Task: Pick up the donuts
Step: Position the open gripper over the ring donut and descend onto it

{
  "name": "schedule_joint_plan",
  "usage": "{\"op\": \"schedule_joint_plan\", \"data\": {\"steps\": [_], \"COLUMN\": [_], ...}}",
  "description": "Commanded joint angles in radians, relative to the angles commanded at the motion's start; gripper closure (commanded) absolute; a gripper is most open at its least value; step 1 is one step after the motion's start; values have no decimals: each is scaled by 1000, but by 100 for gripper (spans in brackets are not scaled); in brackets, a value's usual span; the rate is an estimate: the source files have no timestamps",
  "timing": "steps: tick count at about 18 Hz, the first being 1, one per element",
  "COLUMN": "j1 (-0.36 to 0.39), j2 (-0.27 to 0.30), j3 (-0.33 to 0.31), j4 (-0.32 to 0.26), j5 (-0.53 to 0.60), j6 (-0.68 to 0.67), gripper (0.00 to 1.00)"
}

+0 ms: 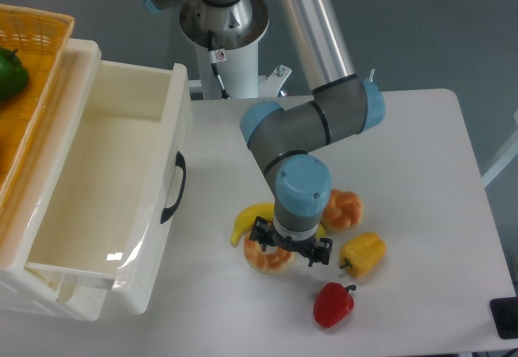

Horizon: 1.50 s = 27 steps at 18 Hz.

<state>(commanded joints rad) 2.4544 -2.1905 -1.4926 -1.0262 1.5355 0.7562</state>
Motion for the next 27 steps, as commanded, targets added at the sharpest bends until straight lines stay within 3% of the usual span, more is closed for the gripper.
{"op": "schedule_joint_plan", "data": {"steps": [27], "j1": [-11], "j2": [-9], "j3": [-43], "j4": [5], "j5": [5], "j6": [0], "gripper": [0]}}
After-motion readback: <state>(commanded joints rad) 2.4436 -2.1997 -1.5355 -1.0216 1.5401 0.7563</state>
